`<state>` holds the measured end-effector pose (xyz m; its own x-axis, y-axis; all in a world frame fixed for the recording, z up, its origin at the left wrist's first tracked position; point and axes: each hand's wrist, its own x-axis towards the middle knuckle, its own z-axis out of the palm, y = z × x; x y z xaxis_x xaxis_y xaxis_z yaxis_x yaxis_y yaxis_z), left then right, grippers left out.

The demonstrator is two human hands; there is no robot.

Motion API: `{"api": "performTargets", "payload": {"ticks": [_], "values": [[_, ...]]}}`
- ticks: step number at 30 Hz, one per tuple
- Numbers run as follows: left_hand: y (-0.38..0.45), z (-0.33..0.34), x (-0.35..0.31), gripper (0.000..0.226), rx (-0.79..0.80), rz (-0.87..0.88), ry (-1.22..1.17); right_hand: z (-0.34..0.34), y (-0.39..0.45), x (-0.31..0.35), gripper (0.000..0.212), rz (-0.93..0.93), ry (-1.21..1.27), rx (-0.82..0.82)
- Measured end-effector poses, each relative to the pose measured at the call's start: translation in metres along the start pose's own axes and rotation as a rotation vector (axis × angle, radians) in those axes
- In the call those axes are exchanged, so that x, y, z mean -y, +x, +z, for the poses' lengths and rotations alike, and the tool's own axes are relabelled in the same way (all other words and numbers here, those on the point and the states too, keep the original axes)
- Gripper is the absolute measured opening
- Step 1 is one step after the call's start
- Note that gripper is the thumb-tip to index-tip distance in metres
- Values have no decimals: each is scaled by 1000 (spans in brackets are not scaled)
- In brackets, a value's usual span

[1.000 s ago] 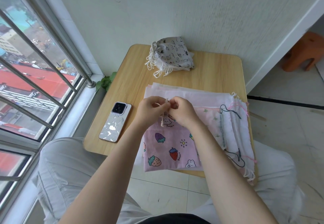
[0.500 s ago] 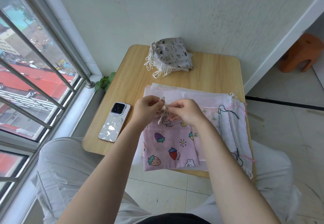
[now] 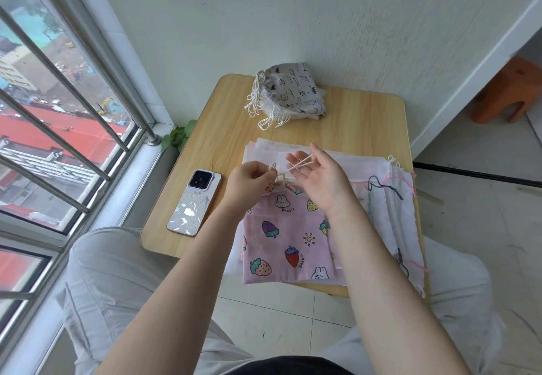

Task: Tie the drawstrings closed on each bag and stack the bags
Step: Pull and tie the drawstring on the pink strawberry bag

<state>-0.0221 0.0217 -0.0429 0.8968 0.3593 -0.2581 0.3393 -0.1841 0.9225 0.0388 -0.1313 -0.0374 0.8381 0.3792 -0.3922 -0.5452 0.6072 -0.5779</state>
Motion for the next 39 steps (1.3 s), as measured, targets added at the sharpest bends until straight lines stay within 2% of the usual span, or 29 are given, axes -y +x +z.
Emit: {"api": "performTargets", "payload": {"ticks": [3, 5, 7, 9, 12, 16, 18, 21, 23, 25, 27, 29, 31, 34, 39], "values": [[3, -4, 2, 15, -110, -39, 10, -1, 2, -1, 33, -5, 21, -35], [7, -10, 5, 13, -188, -93, -5, -7, 5, 4, 32, -46, -88, -109], [4, -11, 7, 11, -177, -125, 0, -11, 6, 8, 28, -106, -271, -160], [2, -9, 6, 9, -151, -123, -5, -12, 6, 8, 24, -161, -518, -174], [1, -7, 2, 7, -88, -119, -24, -4, 2, 5, 25, -215, -1092, -150], [4, -6, -4, 8, -62, -133, -1, 7, -3, 7, 43, -134, -1667, 54], [5, -6, -6, 12, -51, -142, 7, 10, -3, 5, 34, -89, -1824, 118], [7, -6, -5, 17, -80, -146, 51, 9, -2, 3, 12, -149, -1857, 130], [9, -7, -3, 15, -150, -116, 242, 10, -4, 3, 17, -163, -1776, 126], [9, -8, 2, 27, -208, -39, 441, 9, -4, 2, 19, -164, -1732, 120], [8, -11, 5, 44, -153, 115, 457, 10, -5, 3, 19, -175, -1720, 116], [7, -10, 2, 42, -14, 194, 399, 10, -5, 5, 21, -185, -1700, 115], [9, -8, 2, 30, 58, 217, 439, 11, -6, 7, 17, -191, -1702, 119], [12, -11, 2, 15, 22, 244, 543, 10, -8, 10, 14, -187, -1750, 104], [12, -18, -2, 27, 63, 167, 627, 4, -3, 8, 21, -177, -1790, 67]]}}
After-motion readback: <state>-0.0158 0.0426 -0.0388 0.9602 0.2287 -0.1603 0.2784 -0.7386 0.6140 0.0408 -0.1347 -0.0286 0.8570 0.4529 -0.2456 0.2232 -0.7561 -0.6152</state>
